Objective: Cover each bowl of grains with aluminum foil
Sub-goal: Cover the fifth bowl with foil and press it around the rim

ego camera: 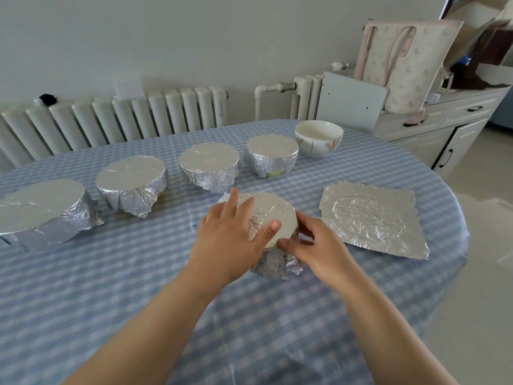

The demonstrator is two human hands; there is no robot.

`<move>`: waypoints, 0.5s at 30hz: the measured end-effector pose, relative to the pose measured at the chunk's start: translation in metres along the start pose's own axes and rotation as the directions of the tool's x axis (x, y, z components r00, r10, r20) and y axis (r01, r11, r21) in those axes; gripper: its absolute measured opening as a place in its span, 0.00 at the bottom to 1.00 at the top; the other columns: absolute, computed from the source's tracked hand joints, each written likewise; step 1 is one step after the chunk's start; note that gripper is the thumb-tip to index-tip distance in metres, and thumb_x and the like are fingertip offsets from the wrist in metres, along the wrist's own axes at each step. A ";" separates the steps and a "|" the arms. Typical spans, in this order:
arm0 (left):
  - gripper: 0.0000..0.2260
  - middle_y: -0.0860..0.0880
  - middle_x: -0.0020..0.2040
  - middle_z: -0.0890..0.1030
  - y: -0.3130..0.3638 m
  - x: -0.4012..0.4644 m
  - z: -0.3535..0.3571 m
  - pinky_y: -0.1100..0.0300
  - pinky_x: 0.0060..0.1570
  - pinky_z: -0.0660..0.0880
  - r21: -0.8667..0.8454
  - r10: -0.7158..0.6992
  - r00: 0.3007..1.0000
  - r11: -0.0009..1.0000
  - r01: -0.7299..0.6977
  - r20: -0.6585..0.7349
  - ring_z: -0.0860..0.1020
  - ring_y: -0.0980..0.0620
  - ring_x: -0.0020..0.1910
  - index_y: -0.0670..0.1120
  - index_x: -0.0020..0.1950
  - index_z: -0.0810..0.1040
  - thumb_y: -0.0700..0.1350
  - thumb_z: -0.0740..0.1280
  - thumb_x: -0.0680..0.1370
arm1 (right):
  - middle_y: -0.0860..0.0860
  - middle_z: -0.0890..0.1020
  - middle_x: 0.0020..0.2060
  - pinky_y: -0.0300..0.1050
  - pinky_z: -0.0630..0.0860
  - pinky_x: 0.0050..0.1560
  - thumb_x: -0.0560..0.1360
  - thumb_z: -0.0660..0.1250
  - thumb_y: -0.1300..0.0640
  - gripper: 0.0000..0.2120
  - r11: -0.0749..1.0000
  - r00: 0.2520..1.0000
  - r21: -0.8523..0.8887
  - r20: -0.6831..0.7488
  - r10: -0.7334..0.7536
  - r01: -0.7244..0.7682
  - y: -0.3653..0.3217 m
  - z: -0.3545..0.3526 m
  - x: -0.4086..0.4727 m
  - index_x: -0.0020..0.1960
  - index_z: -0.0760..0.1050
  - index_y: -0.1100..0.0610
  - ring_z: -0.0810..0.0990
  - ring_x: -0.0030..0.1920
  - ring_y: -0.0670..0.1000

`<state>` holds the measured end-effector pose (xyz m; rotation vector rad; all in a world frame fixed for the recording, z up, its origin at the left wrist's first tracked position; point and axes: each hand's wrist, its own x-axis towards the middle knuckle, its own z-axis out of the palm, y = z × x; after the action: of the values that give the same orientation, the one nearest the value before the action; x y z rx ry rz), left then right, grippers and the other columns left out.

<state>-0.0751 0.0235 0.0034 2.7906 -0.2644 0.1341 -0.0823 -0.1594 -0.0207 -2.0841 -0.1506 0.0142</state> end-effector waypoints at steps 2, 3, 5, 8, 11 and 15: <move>0.49 0.49 0.80 0.44 -0.009 0.001 -0.002 0.47 0.74 0.50 0.022 0.010 0.999 1.000 -0.011 0.042 0.48 0.47 0.77 0.55 0.79 0.50 0.81 0.41 0.63 | 0.38 0.79 0.55 0.45 0.73 0.64 0.66 0.75 0.39 0.30 0.998 0.999 0.058 -0.022 -0.030 0.031 0.000 0.001 -0.001 0.65 0.71 0.40 0.76 0.59 0.38; 0.52 0.49 0.80 0.44 -0.013 0.002 -0.002 0.47 0.74 0.49 0.017 0.015 0.998 1.000 -0.016 0.059 0.46 0.48 0.77 0.55 0.79 0.49 0.81 0.43 0.60 | 0.37 0.79 0.54 0.44 0.73 0.64 0.65 0.76 0.41 0.33 0.994 0.998 0.107 -0.058 -0.023 0.029 0.002 0.003 -0.002 0.67 0.70 0.44 0.76 0.59 0.37; 0.56 0.50 0.80 0.45 -0.020 0.003 0.001 0.47 0.74 0.46 -0.018 0.034 0.997 0.999 -0.033 0.071 0.44 0.50 0.77 0.55 0.79 0.47 0.83 0.47 0.57 | 0.40 0.78 0.56 0.47 0.73 0.65 0.59 0.76 0.35 0.37 0.984 0.993 0.176 -0.118 0.004 0.017 0.006 0.008 -0.004 0.64 0.67 0.42 0.76 0.61 0.41; 0.58 0.50 0.80 0.45 -0.023 0.004 0.007 0.48 0.74 0.40 -0.048 0.061 0.996 0.997 -0.058 0.061 0.40 0.52 0.77 0.55 0.79 0.46 0.83 0.50 0.55 | 0.44 0.79 0.60 0.52 0.74 0.64 0.59 0.78 0.36 0.33 0.981 0.990 0.191 -0.141 0.010 0.018 0.019 0.011 -0.006 0.59 0.70 0.43 0.77 0.63 0.45; 0.58 0.51 0.80 0.46 -0.022 0.003 0.009 0.48 0.76 0.45 -0.133 0.042 0.997 0.991 -0.034 0.058 0.42 0.51 0.78 0.55 0.79 0.47 0.83 0.56 0.56 | 0.45 0.79 0.60 0.40 0.74 0.63 0.67 0.78 0.53 0.22 0.984 0.988 0.176 -0.153 0.003 0.024 0.025 0.008 -0.006 0.55 0.71 0.45 0.77 0.61 0.40; 0.55 0.53 0.79 0.47 -0.018 0.002 0.006 0.51 0.74 0.53 -0.178 0.021 0.999 0.984 -0.012 0.049 0.48 0.53 0.78 0.56 0.79 0.49 0.79 0.61 0.57 | 0.41 0.78 0.60 0.27 0.71 0.56 0.69 0.76 0.62 0.19 0.985 0.990 0.164 -0.136 -0.031 0.053 0.032 0.004 -0.004 0.52 0.71 0.48 0.75 0.59 0.32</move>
<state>-0.0697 0.0375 -0.0080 2.6172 -0.2971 0.0406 -0.0831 -0.1721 -0.0507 -1.9074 -0.1079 -0.1338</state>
